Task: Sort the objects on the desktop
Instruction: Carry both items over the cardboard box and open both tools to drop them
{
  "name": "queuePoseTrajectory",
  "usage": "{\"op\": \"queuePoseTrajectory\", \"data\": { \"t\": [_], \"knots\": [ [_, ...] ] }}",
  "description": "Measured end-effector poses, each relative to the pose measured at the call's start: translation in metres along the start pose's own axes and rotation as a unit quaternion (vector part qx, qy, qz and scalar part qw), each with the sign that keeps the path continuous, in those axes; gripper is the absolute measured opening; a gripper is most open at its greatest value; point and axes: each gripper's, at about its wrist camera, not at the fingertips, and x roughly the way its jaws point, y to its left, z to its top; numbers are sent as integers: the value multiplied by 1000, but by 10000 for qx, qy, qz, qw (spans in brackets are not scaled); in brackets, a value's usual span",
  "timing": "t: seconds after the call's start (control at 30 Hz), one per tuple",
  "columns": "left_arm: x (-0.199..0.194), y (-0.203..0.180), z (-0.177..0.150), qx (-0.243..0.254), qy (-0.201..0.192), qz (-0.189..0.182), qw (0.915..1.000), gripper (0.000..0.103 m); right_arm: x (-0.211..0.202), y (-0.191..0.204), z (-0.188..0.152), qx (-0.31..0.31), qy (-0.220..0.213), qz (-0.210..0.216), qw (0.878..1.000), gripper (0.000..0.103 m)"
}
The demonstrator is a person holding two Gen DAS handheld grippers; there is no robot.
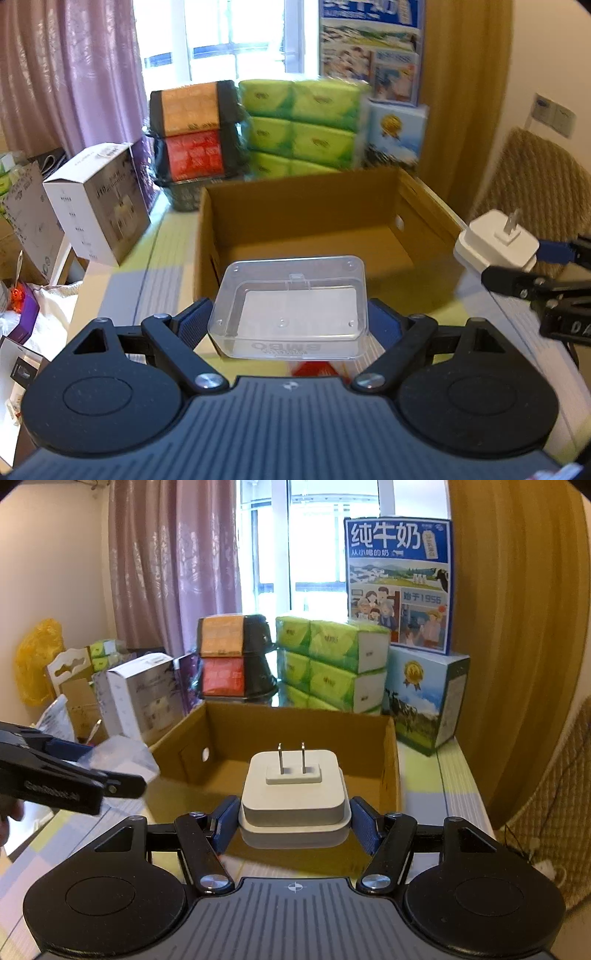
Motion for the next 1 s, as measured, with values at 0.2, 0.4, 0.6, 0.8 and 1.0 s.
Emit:
{"op": "queuePoseTrajectory", "data": {
  "t": [0.2, 0.4, 0.6, 0.8, 1.0],
  "knots": [
    [40, 15, 33, -278, 75, 3, 9996, 86, 53, -21, 23, 227, 204, -127, 9995, 62],
    [76, 16, 37, -330, 236, -29, 9992, 86, 88, -32, 19, 429, 420, -186, 9980, 62],
    [105, 18, 35, -474, 382, -155, 9980, 87, 108, -34, 12, 528, 518, -185, 9971, 62],
    [115, 19, 27, -639, 449, -218, 9967, 92, 118, -33, 6, 567, 585, -178, 9965, 62],
    [97, 28, 21, -736, 308, -269, 9965, 92, 123, -31, 10, 564, 447, 14, 9974, 74]
  ]
}}
